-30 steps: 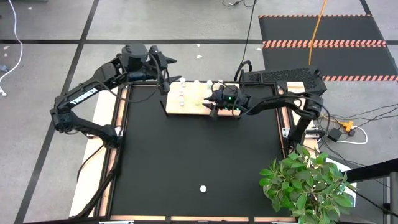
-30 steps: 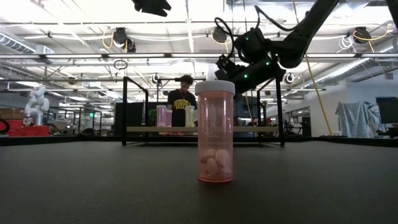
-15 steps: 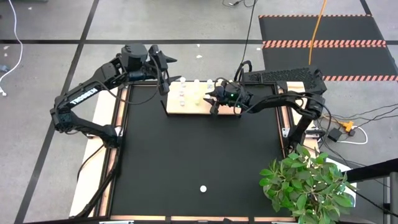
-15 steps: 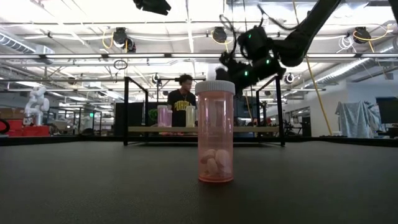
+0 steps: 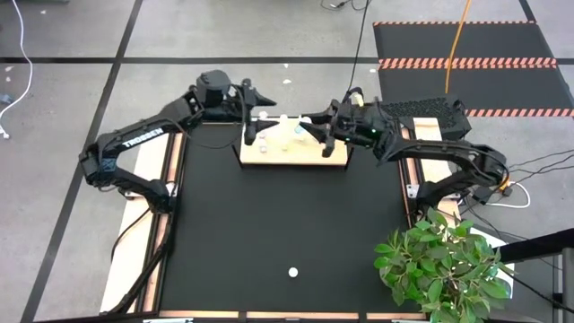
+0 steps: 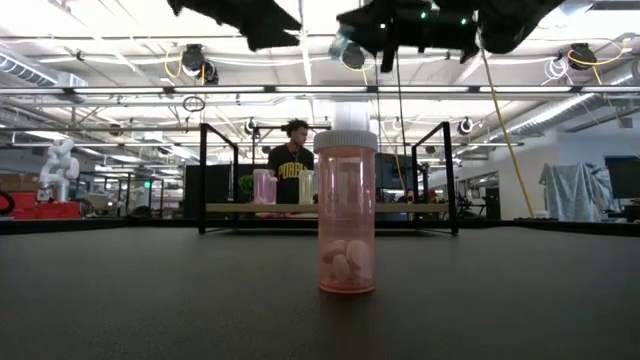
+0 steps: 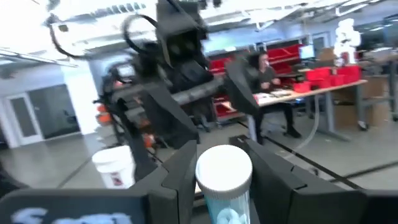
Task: Pick and place medicine bottles onto shelf by color
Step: Put the blue pill bottle on the shelf aligned with the other blue pill bottles
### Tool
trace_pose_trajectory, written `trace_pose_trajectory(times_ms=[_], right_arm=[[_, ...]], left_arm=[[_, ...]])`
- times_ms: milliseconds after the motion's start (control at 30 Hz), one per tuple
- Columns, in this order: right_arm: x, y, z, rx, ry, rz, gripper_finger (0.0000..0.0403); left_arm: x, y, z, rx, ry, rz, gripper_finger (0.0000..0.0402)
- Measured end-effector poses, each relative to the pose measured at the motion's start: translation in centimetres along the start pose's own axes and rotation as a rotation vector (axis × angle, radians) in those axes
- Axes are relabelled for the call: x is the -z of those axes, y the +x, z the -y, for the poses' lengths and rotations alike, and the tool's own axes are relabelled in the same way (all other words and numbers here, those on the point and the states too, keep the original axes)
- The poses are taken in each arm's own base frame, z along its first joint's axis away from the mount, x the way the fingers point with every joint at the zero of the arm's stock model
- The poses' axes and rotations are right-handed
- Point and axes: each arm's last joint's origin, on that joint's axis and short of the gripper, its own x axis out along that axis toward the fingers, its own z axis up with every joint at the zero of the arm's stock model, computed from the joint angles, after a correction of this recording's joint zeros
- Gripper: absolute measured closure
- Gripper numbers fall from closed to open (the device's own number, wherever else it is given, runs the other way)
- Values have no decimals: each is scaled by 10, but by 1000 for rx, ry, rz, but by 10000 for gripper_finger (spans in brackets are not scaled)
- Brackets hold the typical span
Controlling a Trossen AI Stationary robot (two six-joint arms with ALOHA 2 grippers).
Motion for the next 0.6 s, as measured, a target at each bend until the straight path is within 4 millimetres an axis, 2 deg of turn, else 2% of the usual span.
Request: trace_pose_trajectory(times_ms=[167, 300, 467, 600], right_arm=[[-10, 4, -14, -85, 12, 7, 287], [-14, 10, -22, -105, -18, -14, 287], [-17, 12, -22, -99, -31, -42, 287], [-15, 12, -23, -99, -24, -53, 287]], left_arm=[[13, 26, 6, 123, -41, 60, 118], [18, 37, 14, 248, -66, 49, 115], [15, 41, 26, 339, -37, 78, 122], [14, 41, 25, 340, -55, 82, 134]])
